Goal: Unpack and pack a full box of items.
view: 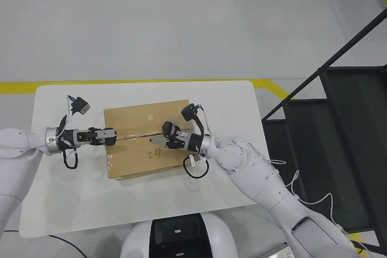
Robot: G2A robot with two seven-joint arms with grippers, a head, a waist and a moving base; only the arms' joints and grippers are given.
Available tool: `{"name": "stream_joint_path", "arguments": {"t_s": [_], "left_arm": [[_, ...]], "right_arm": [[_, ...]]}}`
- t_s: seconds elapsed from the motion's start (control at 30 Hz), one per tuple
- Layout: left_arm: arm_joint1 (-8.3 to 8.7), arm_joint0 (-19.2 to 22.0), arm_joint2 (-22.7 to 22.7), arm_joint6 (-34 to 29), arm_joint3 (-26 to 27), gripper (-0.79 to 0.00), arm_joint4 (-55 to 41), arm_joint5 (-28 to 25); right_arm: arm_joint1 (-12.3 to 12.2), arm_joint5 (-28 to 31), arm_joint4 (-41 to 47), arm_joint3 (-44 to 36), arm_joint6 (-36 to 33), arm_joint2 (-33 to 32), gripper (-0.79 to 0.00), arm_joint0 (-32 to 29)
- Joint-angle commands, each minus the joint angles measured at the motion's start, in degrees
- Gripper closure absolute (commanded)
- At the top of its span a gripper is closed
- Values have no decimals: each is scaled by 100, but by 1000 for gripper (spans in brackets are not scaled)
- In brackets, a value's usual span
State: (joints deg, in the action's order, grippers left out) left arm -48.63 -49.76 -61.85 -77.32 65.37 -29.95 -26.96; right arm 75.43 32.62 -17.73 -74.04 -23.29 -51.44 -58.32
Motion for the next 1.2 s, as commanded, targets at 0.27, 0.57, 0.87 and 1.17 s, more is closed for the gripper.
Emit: {"name": "stream_joint_path", "arguments": {"t_s": [0.27,0.57,0.87,1.17], "left_arm": [[0,0,0,0,0,-785,0,0],[0,0,0,0,0,-785,0,0],[52,-199,-280,263,153,-785,-151,52],[200,-641,-1081,397,238,-785,-742,-158]], "right_arm": [[218,-136,18,243,-125,535,-785,403],[402,-212,9,412,-165,862,-785,723],[552,-227,182,664,-187,1010,-785,967],[790,-285,419,1053,-277,1288,-785,1303]]}}
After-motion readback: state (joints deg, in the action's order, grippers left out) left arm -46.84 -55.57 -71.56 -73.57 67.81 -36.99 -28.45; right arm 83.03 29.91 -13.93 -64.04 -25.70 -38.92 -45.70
